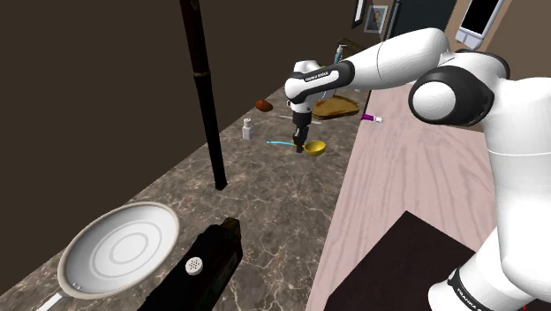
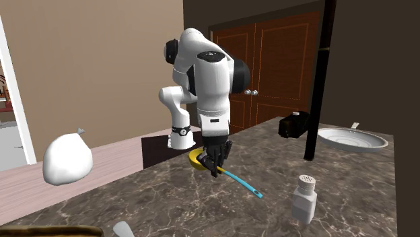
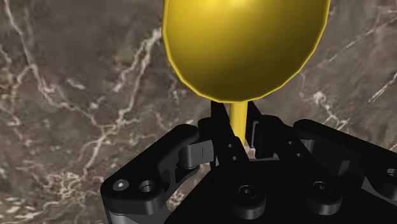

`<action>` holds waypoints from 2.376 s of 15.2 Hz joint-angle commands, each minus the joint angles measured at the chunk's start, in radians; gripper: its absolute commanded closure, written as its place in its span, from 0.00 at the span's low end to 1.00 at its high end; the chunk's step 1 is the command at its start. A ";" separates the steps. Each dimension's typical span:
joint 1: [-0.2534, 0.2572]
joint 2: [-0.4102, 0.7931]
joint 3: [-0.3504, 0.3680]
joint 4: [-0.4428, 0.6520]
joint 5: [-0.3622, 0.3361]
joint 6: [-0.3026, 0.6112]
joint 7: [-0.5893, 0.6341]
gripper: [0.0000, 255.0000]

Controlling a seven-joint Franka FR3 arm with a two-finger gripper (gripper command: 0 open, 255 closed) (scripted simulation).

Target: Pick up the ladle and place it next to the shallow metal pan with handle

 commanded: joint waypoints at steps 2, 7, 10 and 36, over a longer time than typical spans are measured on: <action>0.000 -0.005 -0.001 0.005 -0.001 -0.010 0.001 1.00; 0.000 -0.027 -0.003 0.038 -0.006 -0.065 0.008 1.00; -0.001 -0.038 -0.004 0.062 -0.009 -0.099 0.013 1.00; 0.162 -0.258 0.056 -0.074 -0.030 -0.154 0.239 1.00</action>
